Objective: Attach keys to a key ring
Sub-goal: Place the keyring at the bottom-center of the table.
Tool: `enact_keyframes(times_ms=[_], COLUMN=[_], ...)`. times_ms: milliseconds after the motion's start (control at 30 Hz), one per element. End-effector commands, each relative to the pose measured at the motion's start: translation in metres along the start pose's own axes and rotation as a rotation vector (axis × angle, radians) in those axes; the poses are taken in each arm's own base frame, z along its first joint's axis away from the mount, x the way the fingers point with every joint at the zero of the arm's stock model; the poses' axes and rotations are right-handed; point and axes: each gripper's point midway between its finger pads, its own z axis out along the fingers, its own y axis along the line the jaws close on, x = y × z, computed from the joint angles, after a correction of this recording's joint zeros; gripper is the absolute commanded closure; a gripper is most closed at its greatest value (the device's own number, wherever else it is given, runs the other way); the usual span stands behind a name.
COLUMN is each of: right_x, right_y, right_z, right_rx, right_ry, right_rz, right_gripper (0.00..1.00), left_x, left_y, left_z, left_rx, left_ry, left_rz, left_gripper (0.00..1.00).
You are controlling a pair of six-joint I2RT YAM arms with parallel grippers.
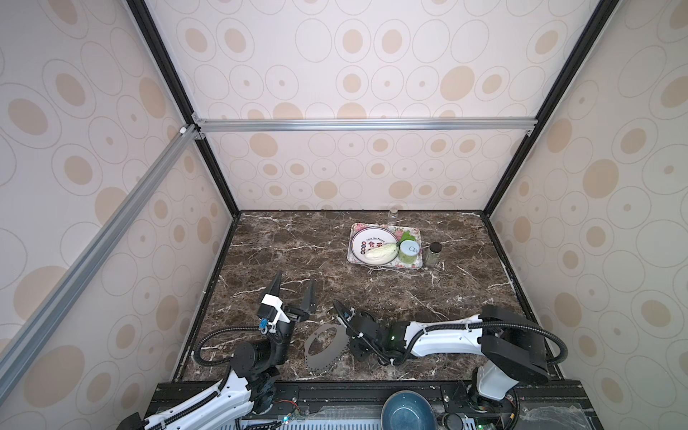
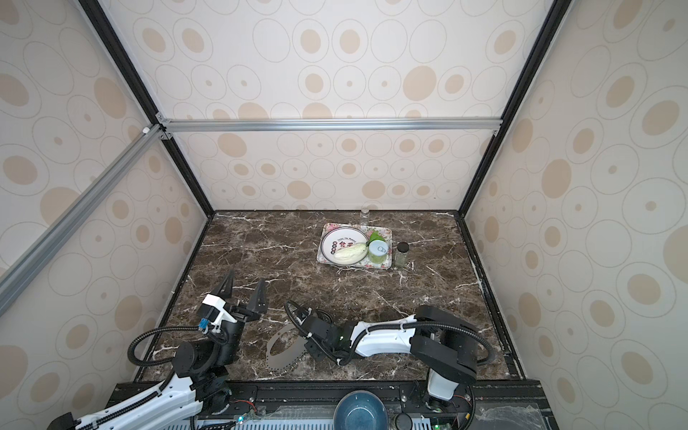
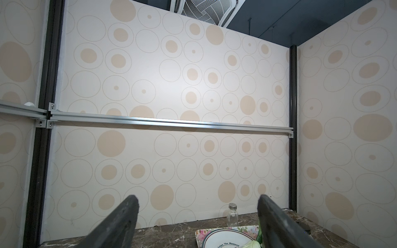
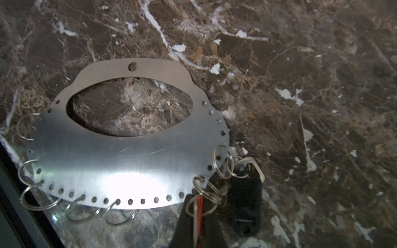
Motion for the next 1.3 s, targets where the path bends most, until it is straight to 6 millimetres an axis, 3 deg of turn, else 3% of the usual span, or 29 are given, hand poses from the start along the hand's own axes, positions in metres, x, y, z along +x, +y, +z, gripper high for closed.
enact_keyframes(times_ms=[0, 467, 767, 867, 933, 1067, 1267], right_x=[0.000, 0.022, 0.009, 0.005, -0.001, -0.014, -0.029], right_y=[0.002, 0.012, 0.011, 0.009, 0.003, -0.017, -0.080], right_z=[0.000, -0.002, -0.020, -0.030, -0.042, -0.074, -0.136], right_rx=[0.004, -0.049, -0.062, -0.066, -0.044, 0.036, 0.259], right_ry=[0.000, 0.040, -0.021, -0.049, -0.084, -0.162, -0.308], right_rz=[0.038, 0.101, 0.063, 0.038, 0.019, -0.035, -0.049], right_gripper=[1.00, 0.93, 0.81, 0.71, 0.65, 0.63, 0.60], left_x=[-0.011, -0.010, -0.008, -0.007, -0.007, -0.006, 0.000], left_y=[0.006, 0.006, 0.006, 0.005, 0.005, 0.007, 0.009], left_z=[0.000, -0.001, 0.001, 0.002, 0.002, 0.003, 0.007], left_rx=[-0.020, -0.021, -0.025, -0.024, -0.025, -0.035, -0.055], left_ry=[-0.041, -0.040, -0.031, -0.027, -0.025, -0.019, 0.014], left_rz=[-0.024, -0.024, -0.019, -0.018, -0.016, -0.011, 0.023], left_gripper=[0.14, 0.14, 0.13, 0.12, 0.12, 0.12, 0.10])
